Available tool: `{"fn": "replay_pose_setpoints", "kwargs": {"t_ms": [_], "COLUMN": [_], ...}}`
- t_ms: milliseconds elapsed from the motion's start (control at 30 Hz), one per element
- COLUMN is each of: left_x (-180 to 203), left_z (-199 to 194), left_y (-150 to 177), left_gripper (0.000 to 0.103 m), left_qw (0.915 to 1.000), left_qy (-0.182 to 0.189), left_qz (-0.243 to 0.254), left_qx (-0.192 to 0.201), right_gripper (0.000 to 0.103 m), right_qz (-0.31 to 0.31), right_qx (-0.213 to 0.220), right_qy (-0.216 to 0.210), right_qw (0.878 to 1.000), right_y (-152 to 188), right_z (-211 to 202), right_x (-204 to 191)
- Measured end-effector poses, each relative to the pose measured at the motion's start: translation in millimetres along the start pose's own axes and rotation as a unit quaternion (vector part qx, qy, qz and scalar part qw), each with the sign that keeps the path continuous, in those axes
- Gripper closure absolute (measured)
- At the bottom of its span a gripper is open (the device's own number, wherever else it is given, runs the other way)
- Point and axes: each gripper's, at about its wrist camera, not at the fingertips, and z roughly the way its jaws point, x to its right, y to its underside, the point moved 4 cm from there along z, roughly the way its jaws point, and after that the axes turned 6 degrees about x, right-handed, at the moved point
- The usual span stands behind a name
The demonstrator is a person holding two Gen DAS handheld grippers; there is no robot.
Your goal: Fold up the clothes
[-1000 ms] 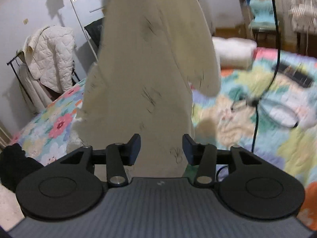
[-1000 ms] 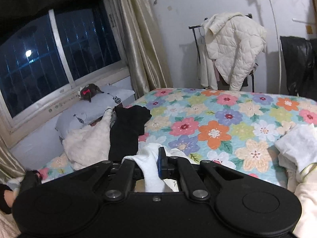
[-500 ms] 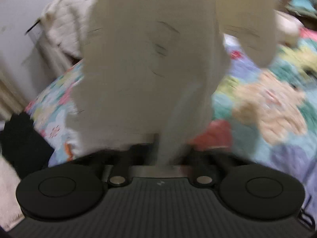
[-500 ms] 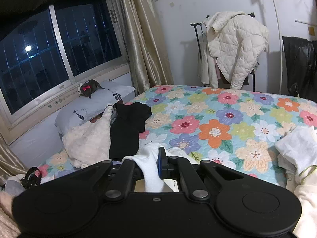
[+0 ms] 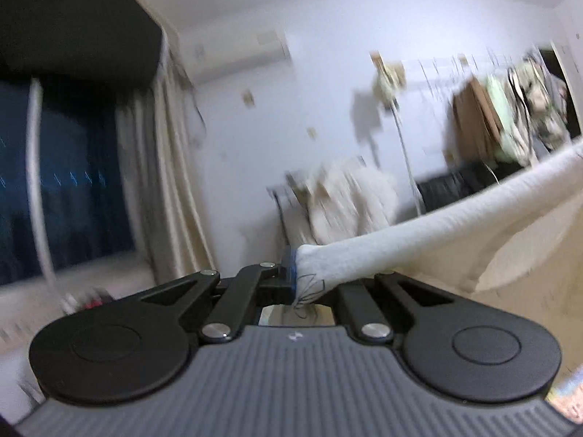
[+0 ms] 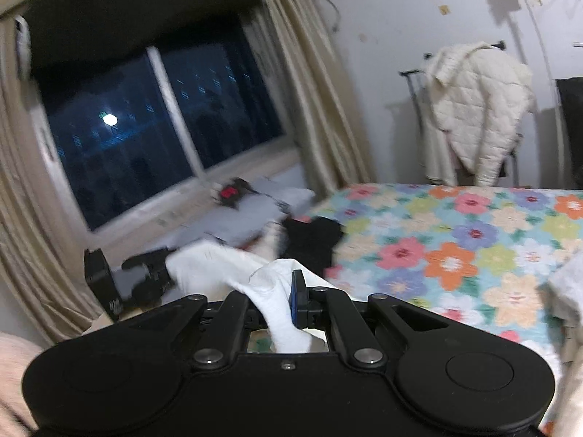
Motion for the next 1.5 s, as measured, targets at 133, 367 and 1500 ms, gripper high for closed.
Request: {"fn": "replay_pose_setpoints", "kwargs": {"t_ms": [133, 367, 1500], "left_x": [-26.2, -47.5, 197.3], "left_z": [-32.7, 17.7, 475.6], "left_y": [-71.2, -148.8, 372.9], "left_gripper": [0.102, 0.102, 0.094], "left_qw": [0.9988, 0.9996, 0.9141], "left_qy": [-0.009, 0.019, 0.066], "left_qz": [0.015, -0.001, 0.111], "left_qx": [0.045, 0.022, -0.384], "right_gripper": [0.099, 0.099, 0.099], "right_qz": [-0.018, 0.001, 0.180], "right_qx": [0.001, 0.016, -0.192], "right_qy": [-0.038, -0.099, 0.228], "right_qw": [0.999, 0.995, 0.938], "right_y": [-20.3, -74.7, 135.8], "right_z": [-22.0, -42.0, 280.4], "right_x": [-47.3, -93.6, 411.3]}}
